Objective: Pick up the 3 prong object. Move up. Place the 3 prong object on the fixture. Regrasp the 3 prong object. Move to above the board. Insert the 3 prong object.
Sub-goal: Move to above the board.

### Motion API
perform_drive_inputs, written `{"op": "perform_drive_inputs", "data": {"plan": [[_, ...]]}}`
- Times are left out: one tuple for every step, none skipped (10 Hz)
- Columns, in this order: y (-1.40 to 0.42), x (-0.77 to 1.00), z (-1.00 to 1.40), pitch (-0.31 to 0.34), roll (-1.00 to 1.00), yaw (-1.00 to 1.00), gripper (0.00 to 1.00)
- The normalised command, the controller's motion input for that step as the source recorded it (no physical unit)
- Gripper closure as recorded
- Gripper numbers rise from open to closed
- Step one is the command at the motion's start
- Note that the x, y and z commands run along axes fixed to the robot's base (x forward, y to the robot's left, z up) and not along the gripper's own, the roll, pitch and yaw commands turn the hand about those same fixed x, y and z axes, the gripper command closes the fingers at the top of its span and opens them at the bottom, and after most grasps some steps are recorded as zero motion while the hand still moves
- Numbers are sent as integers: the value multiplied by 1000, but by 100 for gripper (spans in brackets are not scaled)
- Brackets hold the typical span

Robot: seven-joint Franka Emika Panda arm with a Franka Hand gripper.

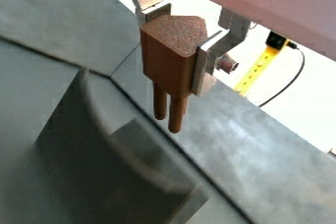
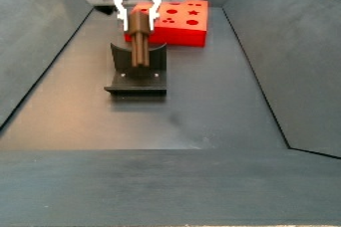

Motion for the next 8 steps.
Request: {"op": "perform_drive_inputs", "data": {"plan": [[23,-126,1000,-41,-139,-111,100],[24,-126,1000,-22,-139,-107,100],[24,-126,1000,-5,-131,-96,100],[25,-126,1000,9,-124,-82,100],[26,-125,1000,22,-115,-70,100],[25,-124,1000,35,-107,-58,100],[25,-121,1000,48,-90,-40,100],[24,-119,1000,59,-78,-29,100]]}}
